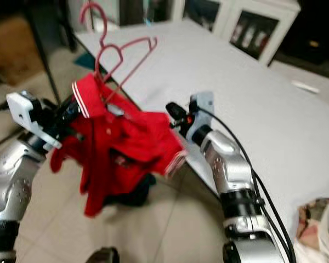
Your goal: Hang hanger
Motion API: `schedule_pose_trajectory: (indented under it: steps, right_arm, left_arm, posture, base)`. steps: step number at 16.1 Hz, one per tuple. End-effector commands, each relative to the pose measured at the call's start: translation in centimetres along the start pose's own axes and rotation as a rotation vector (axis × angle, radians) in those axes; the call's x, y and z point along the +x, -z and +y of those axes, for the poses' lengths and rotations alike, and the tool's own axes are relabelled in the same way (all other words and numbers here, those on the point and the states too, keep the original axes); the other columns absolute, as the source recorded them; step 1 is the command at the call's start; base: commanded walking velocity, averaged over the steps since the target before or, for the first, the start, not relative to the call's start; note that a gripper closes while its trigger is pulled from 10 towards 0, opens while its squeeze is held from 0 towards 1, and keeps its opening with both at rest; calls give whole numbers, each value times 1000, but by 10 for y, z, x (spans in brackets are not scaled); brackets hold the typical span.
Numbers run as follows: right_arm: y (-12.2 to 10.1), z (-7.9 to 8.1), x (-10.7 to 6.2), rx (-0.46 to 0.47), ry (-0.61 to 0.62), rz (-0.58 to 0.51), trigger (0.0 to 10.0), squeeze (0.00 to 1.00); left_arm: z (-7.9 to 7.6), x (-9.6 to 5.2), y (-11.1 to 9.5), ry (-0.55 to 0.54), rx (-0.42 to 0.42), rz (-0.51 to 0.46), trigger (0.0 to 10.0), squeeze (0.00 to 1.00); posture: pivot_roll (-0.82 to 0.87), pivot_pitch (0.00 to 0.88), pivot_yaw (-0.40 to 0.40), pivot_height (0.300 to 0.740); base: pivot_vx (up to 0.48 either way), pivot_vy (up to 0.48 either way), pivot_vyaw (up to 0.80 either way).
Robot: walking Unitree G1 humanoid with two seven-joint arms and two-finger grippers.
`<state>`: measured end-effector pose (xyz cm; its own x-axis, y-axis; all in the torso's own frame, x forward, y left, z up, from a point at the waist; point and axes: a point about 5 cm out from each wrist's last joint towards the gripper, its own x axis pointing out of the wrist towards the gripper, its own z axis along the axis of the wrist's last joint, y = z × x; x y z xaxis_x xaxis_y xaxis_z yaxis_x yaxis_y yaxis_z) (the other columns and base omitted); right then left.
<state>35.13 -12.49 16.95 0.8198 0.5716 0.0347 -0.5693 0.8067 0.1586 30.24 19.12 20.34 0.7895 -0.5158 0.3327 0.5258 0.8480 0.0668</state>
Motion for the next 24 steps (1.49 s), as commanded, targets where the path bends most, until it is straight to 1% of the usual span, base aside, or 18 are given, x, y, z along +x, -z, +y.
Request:
schedule_pose_trajectory:
  steps: [1,3,5,6,8,9,10,11,12,15,17,20,22,23,24]
  right_arm:
    - [13,-5,-7,-3,28,59,10000,0]
    - [21,7,-5,18,-9,73,10000,0]
    - [24,16,-3,35,-32,74,10000,0]
    - [26,17,-3,52,-37,81,10000,0]
    - [34,23,-5,81,-76,112,10000,0]
    - [39,27,-6,89,-101,130,10000,0]
    - [46,33,-7,109,-128,150,10000,0]
    - [49,35,-7,123,-137,158,10000,0]
    - [51,35,-7,127,-137,162,10000,0]
    - [62,29,-9,128,-122,193,10000,0]
    - [73,24,-14,133,-98,238,10000,0]
    - [92,27,-23,146,-138,303,10000,0]
    - [102,27,-25,136,-128,326,10000,0]
    - [103,26,-25,130,-116,320,10000,0]
    - [102,24,-21,125,-95,304,10000,0]
  left_arm:
    - [-6,6,-5,45,26,-22,10000,0]
    - [-3,7,-3,54,38,-10,10000,0]
    - [-2,12,-2,74,53,-4,10000,0]
    - [-2,15,-3,103,69,5,10000,0]
    - [-4,17,-5,193,87,27,10000,0]
    - [-6,16,-7,262,94,51,10000,0]
    - [-7,12,-9,362,107,96,10000,0]
    - [-7,9,-9,412,116,128,10000,0]
    - [-6,7,-10,442,122,150,10000,0]
    - [-7,0,-15,577,124,221,10000,0]
    - [-5,-1,-21,621,147,243,10000,0]
    - [4,-1,-38,636,202,244,9961,0]
    - [6,-2,-52,660,218,234,9725,0]
    - [4,-3,-58,693,210,233,9529,0]
    - [-2,-7,-64,749,178,233,9333,0]
  posture:
    - [164,98,-109,740]
    - [164,96,-105,740]
    - [164,93,-103,740]
    - [162,90,-103,740]
    - [160,86,-103,740]
    - [161,84,-102,740]
    - [162,82,-100,740]
    - [163,81,-98,740]
    - [164,80,-97,740]
    - [169,79,-94,740]
    - [176,81,-94,740]
    - [174,81,-94,740]
    - [174,82,-92,740]
    - [174,82,-92,740]
    - [174,79,-90,740]
  base:
    - [0,0,0]
    - [0,0,0]
    - [0,0,0]
    - [0,0,0]
    - [0,0,0]
    - [0,0,0]
    - [0,0,0]
    - [0,0,0]
    - [0,0,0]
    - [0,0,0]
    - [0,0,0]
    - [0,0,0]
    - [0,0,0]
    - [0,0,0]
    - [0,0,0]
